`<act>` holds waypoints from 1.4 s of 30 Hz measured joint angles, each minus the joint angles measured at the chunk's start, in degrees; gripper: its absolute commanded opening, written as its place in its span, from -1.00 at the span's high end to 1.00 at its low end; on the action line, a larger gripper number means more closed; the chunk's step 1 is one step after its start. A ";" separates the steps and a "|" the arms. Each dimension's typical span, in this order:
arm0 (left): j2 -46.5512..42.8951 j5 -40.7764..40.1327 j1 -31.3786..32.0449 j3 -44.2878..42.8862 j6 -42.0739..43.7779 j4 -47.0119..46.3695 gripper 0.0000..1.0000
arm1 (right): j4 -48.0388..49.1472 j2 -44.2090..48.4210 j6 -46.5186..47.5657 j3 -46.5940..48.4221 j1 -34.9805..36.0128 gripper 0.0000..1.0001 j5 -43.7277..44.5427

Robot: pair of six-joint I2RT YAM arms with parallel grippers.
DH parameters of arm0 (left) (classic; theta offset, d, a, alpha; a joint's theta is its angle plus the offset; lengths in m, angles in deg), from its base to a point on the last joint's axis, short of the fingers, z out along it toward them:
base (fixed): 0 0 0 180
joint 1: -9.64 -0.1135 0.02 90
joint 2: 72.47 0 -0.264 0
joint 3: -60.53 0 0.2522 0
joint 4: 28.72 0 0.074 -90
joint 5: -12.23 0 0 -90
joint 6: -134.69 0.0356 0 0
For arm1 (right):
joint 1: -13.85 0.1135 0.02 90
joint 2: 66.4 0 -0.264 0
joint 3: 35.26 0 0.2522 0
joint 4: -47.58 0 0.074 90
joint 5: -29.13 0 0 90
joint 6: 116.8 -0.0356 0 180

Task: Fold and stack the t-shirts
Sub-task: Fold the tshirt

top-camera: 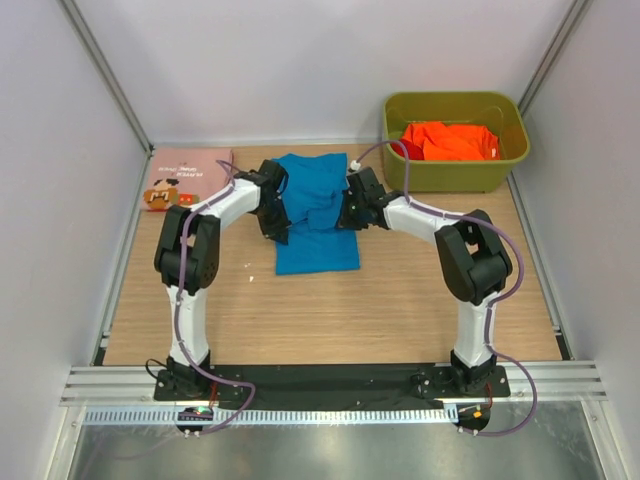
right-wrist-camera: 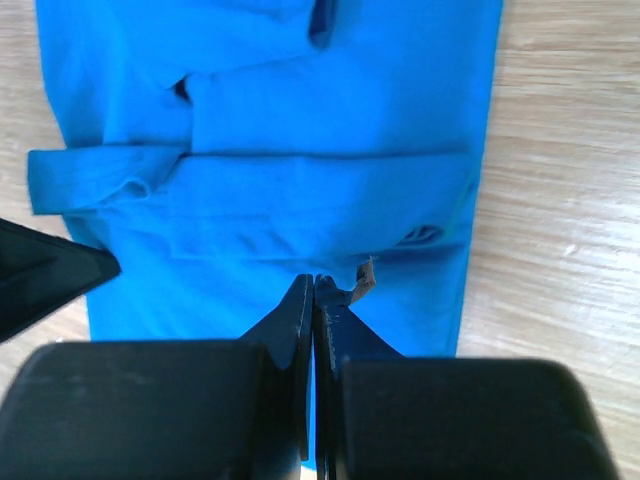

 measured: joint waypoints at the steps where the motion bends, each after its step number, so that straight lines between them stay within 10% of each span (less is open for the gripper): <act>1: 0.90 -0.50 0.00 -1.38 0.15 0.26 0.99 | 0.28 -0.28 0.07 0.00 -0.02 0.97 0.31; 27: 10.49 -4.22 -4.15 -23.21 1.46 3.52 1.00 | 0.09 -3.17 2.95 2.23 2.25 0.93 2.82; 42: 4.26 -5.05 -5.38 -15.47 1.88 2.05 0.88 | -0.07 -11.54 5.60 13.40 0.55 0.85 7.69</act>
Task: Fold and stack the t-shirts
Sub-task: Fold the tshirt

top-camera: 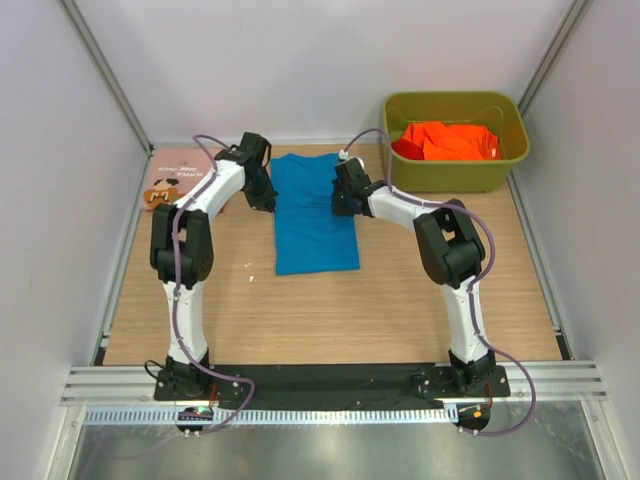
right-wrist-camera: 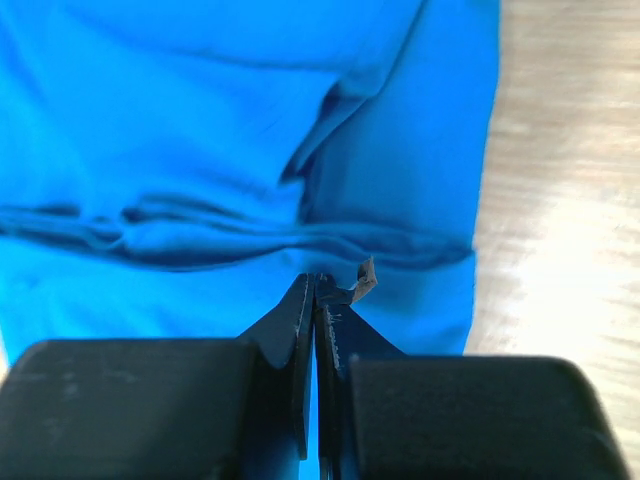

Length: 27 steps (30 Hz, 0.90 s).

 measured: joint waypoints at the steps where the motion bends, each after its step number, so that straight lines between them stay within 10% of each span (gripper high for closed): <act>1: -0.94 0.15 0.00 1.11 -0.02 -0.35 0.88 | -0.04 -0.59 0.04 0.55 -0.17 0.84 0.07; 16: 4.46 7.67 0.07 2.95 -0.70 -8.11 0.88 | -7.43 6.93 0.63 -0.98 -0.85 0.27 -1.22; 27: -3.10 8.94 -1.68 9.90 -0.15 -8.44 0.24 | -7.32 25.22 -0.02 -20.85 -2.97 -0.09 -10.27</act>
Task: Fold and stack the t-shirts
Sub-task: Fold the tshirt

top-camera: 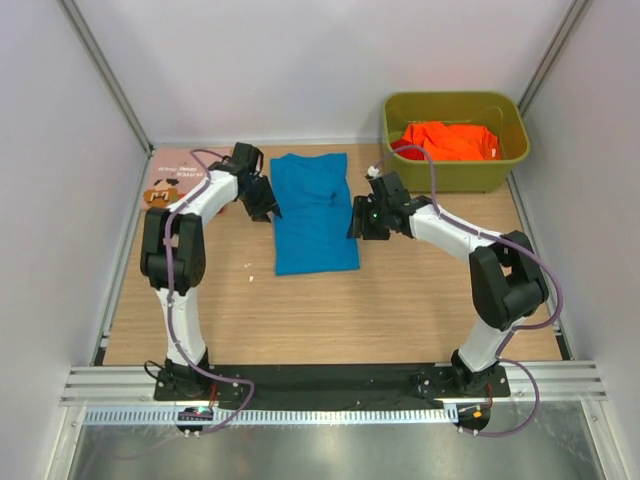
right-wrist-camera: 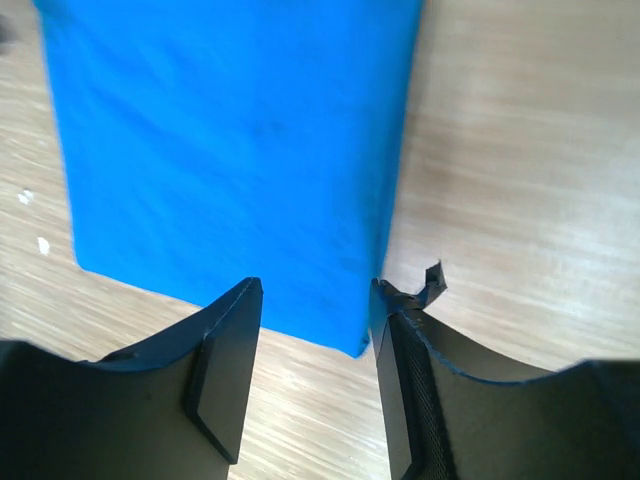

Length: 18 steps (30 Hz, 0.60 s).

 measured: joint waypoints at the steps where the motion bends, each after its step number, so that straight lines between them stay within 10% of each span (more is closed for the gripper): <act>1: -2.56 0.22 0.00 2.16 -0.02 0.13 0.21 | 0.52 0.11 -0.33 -1.90 -0.44 -0.11 -0.76; 8: -18.49 2.78 0.31 21.33 -0.39 -3.74 0.11 | 3.17 0.13 -1.99 -9.90 -1.64 -0.10 -4.76; 18: -18.43 11.69 1.22 36.44 -3.96 -12.26 0.08 | 8.13 0.15 -3.19 -15.10 -1.64 -0.01 -6.95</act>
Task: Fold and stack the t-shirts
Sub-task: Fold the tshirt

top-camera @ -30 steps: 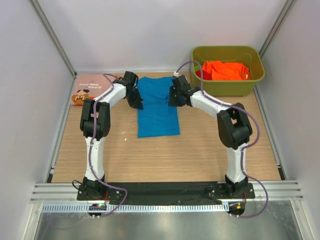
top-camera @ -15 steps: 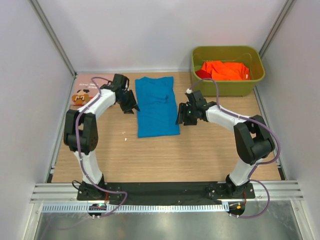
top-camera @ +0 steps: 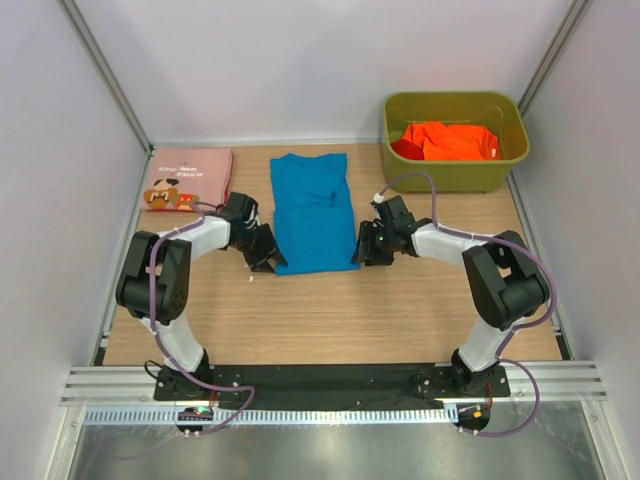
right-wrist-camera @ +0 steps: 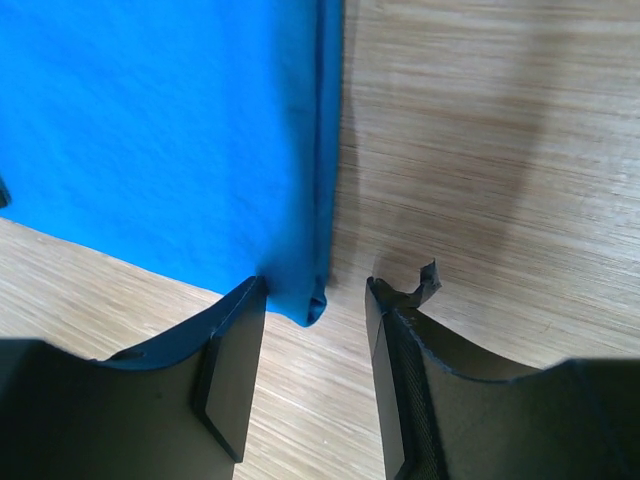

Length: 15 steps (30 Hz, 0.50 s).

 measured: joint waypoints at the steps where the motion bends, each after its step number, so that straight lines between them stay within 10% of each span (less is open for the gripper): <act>1: 0.02 0.00 0.07 0.04 -0.31 -0.79 0.10 | 0.44 0.00 -0.07 -0.50 0.00 0.00 0.02; 7: 0.13 0.02 0.15 1.01 -1.36 -2.99 0.44 | 3.65 0.02 -1.09 -2.16 -0.02 0.24 -0.87; 11: 0.13 -0.81 0.22 1.88 -1.66 -3.28 0.97 | 5.46 0.04 -1.92 -3.89 0.00 0.84 -1.33; 15: 0.00 -1.64 0.39 1.97 -1.36 -2.93 1.00 | 6.08 0.59 -2.71 -5.09 0.00 0.98 -1.42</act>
